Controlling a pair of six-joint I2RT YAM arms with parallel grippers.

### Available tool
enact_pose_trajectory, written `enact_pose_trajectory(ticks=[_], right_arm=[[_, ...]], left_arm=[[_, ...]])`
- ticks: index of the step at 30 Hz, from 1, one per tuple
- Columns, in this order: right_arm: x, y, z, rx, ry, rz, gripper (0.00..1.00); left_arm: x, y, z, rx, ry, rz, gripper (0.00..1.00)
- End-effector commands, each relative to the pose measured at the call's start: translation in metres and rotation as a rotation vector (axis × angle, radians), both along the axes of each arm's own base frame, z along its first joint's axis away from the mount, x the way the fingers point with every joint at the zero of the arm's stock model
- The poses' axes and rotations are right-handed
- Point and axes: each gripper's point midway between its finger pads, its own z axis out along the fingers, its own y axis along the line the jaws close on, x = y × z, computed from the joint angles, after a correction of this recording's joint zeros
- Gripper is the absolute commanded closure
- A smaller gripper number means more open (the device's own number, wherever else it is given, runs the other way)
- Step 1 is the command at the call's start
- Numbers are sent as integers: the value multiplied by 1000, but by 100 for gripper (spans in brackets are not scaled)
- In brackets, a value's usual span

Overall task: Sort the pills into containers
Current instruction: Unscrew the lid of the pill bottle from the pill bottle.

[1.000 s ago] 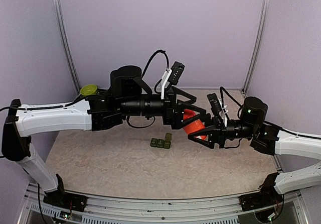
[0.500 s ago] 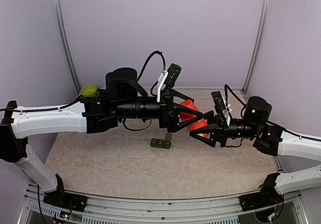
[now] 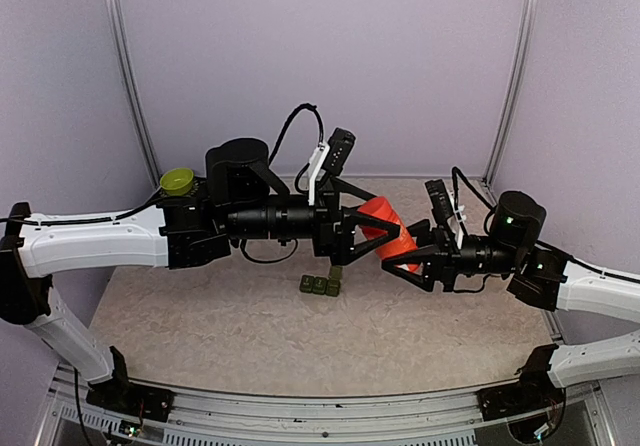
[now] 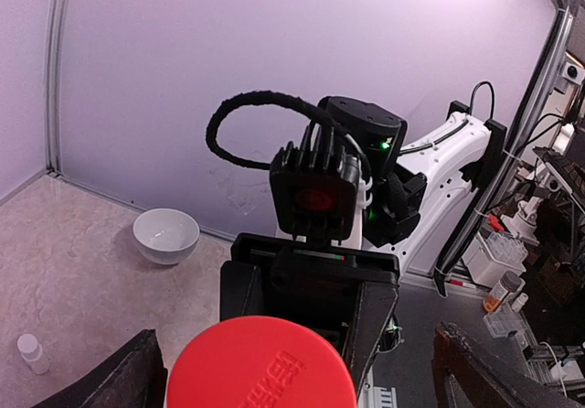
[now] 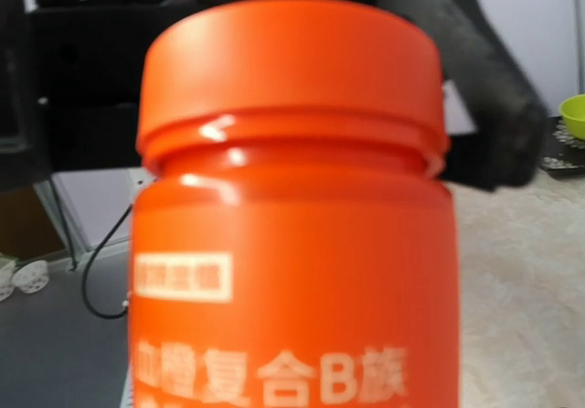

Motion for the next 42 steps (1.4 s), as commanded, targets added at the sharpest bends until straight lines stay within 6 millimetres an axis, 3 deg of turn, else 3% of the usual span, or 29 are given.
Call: enact_pose_trajectory(ticks=[1,6,12,25,42], right_arm=[[-11,-2,16,49,-35,60,99],[-14,-3,16,45,-38,70,99],[-13,-2,12,35,-30,71,99],[-14,-3,14,37,-42,73,100],[-13,-3,14,36,-52,70,100]], left_arm=[[7,8,10,-27,-4,34,1],[12,15,14,-26,-9,64,1],[2,19,22,-37,-27,16,1],[-5,14,5,4,-3,-37,2],[-5,12,-3,23,0,-45,20]])
